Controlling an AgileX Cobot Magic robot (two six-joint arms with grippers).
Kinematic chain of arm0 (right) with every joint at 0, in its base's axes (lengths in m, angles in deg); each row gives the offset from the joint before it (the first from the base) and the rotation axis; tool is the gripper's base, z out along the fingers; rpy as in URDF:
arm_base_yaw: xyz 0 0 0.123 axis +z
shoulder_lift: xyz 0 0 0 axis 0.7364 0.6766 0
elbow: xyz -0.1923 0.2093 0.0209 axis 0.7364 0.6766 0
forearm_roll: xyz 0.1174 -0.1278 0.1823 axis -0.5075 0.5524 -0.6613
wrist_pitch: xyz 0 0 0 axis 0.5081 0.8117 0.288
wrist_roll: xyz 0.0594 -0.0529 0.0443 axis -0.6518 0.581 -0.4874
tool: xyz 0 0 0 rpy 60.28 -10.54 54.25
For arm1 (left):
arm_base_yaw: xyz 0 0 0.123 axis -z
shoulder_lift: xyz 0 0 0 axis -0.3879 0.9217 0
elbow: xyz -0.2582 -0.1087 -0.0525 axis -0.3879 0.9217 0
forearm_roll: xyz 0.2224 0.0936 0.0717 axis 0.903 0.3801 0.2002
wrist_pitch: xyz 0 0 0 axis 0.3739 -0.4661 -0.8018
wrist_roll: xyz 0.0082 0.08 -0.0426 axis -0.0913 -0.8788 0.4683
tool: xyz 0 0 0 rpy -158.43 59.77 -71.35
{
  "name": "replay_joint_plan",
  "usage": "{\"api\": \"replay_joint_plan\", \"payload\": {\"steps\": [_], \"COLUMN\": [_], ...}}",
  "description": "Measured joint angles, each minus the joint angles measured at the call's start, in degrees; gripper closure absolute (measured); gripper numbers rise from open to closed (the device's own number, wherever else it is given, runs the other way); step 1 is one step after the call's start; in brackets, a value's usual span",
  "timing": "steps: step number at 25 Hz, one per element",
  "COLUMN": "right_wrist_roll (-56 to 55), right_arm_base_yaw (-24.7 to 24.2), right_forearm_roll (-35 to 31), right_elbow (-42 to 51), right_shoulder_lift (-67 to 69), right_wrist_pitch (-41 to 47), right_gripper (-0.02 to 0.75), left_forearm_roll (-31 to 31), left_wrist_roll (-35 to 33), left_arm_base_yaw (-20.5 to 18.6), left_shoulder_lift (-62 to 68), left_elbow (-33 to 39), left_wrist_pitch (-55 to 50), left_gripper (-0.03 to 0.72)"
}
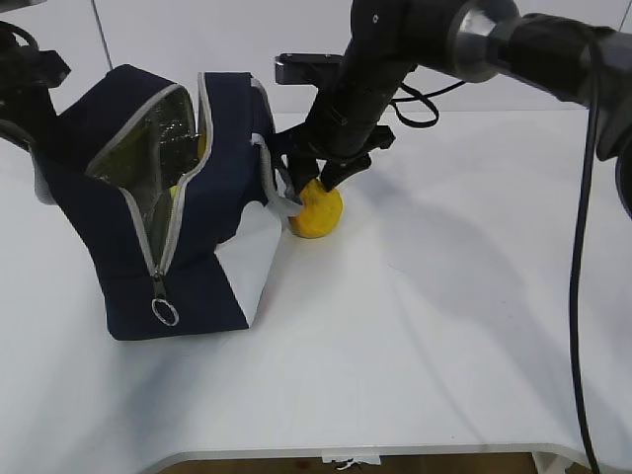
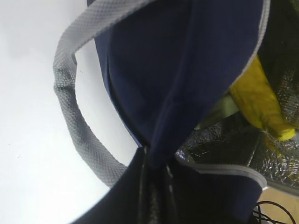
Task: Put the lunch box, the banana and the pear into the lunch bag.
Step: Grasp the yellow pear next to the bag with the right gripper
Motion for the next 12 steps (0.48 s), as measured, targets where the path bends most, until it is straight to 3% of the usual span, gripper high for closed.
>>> {"api": "replay_joint_plan", "payload": {"steps": [5,12], "right_wrist_roll": [0.0,0.0], "right_arm_base_yaw": [0.0,0.0], "right_forearm_roll": [0.91,1.89], "right_elbow": [-0.29,-0.97], "right_shoulder_lift": [0.0,-0.11], "right_wrist_pitch": [0.11,1.46], "right_gripper": [0.441,0.472], "left_forearm_roll": [0.0,0.0], "left_wrist_roll": [0.0,0.0], "left_arm_base_yaw": [0.0,0.0], "left_shoulder_lift": [0.0,0.0], "left_elbow": [0.0,0.0], "left_wrist_pitch": [0.0,0.0], "left_gripper": [0.68,0.68]}}
